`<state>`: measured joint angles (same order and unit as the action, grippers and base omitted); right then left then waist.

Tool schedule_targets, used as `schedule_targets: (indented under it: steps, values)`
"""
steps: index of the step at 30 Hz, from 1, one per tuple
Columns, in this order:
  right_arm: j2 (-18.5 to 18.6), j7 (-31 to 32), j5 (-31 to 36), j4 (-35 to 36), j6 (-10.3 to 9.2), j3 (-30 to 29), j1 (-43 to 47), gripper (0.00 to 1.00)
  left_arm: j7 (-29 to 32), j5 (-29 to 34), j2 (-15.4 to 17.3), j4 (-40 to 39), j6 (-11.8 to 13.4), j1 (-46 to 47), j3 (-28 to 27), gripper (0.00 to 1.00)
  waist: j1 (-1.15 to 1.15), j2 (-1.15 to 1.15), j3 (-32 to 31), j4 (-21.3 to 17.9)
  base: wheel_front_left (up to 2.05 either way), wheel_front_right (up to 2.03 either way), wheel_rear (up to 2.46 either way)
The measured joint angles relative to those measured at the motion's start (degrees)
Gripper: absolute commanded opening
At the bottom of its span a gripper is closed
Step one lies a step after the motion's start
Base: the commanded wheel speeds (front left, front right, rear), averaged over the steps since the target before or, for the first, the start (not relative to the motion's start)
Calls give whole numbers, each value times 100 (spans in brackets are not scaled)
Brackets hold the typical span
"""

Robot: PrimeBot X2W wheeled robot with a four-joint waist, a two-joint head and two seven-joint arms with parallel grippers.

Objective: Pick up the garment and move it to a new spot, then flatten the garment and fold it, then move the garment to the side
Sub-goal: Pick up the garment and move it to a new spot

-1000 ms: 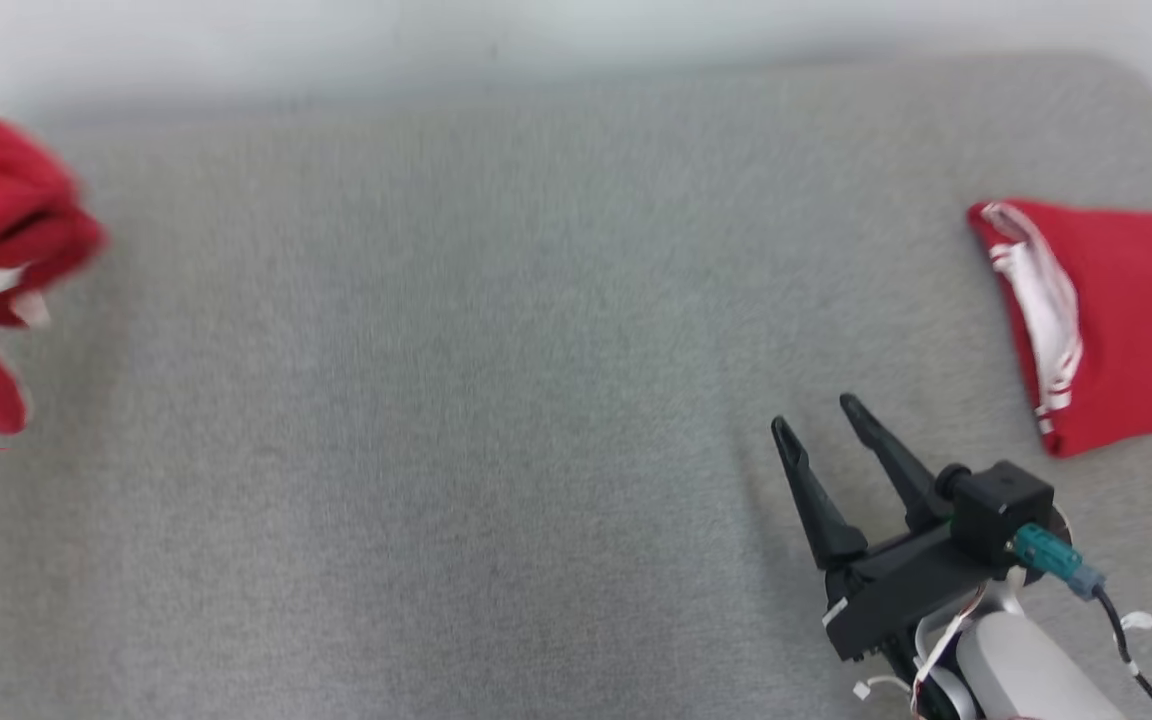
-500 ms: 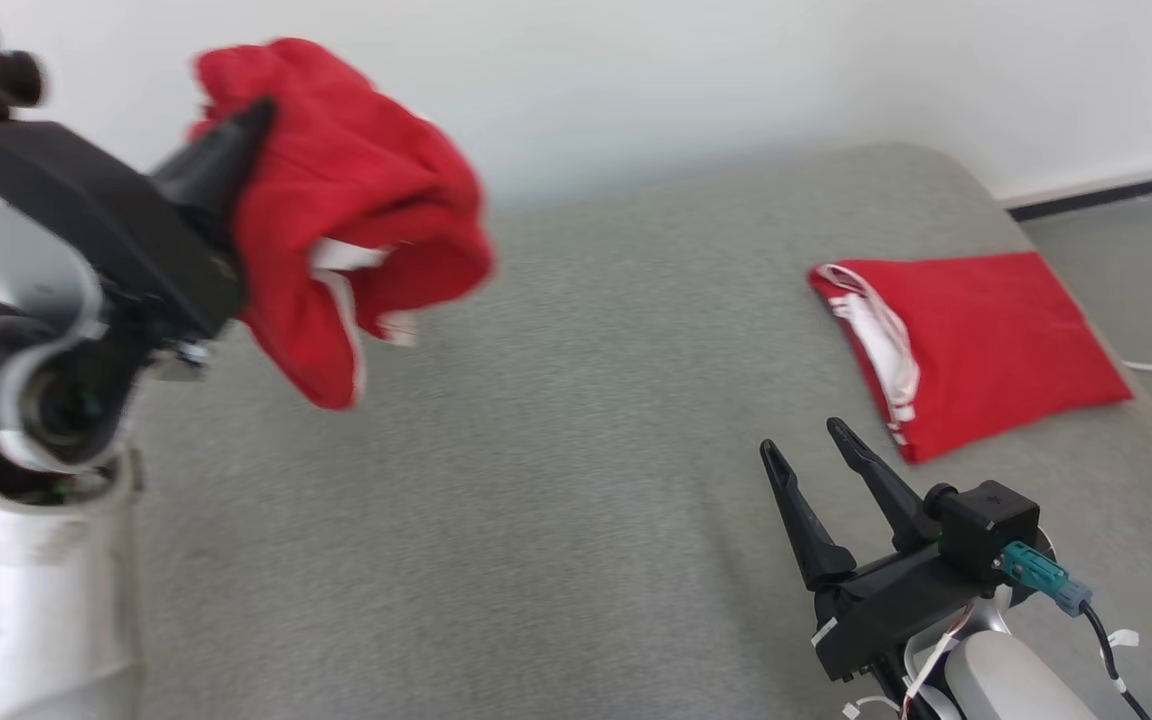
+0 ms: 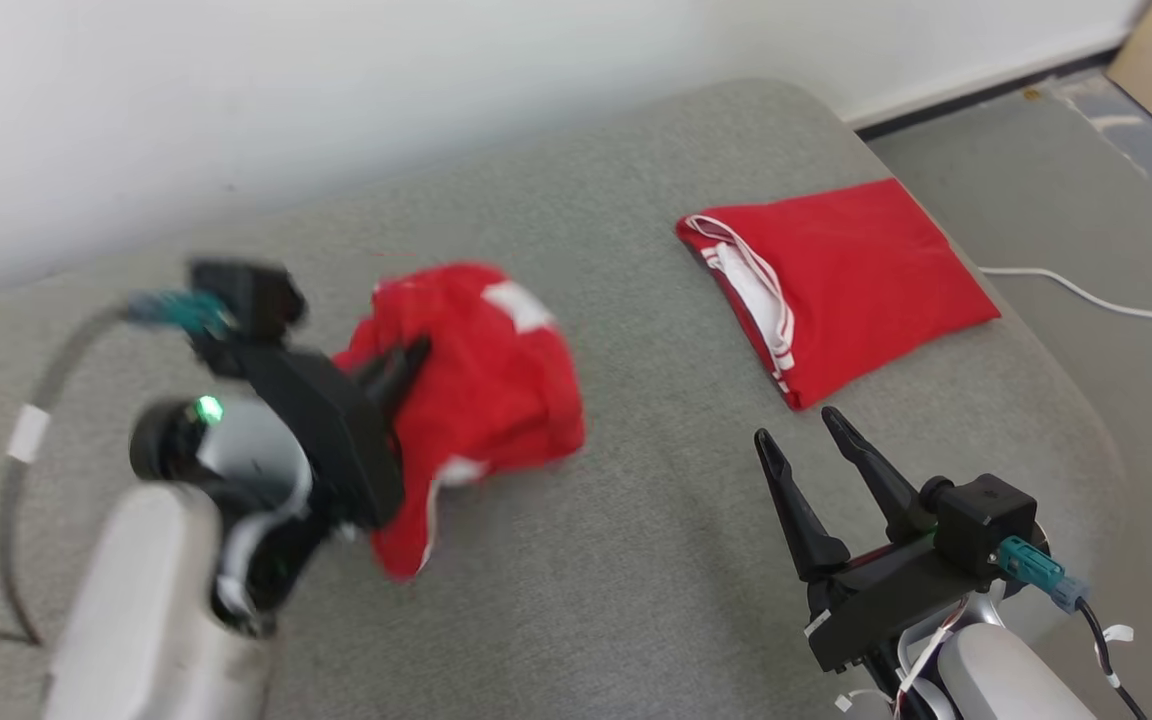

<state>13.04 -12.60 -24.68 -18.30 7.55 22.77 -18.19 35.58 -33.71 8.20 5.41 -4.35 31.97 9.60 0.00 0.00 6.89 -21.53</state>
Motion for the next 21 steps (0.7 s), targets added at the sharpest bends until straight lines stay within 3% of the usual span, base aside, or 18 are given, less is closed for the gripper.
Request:
schedule_targets:
  steps: [6,8,14,21]
  values:
    - [22,32,0,-33,0,-2,-45,100,-765,726,126,964,-73,-346,466,0,1,1,93,-126,0,0,0]
    - [40,54,1,-40,0,-18,-44,100,-1053,957,119,1250,-59,-400,583,100,0,1,70,-100,0,0,0]
    - [144,135,4,-21,1,-135,80,100,-1874,1111,-37,1713,90,-544,623,100,0,1,-102,97,0,0,0]
    - [348,205,58,138,0,-628,410,100,-3261,1193,-66,1485,336,-883,304,100,0,1,-358,494,0,0,0]
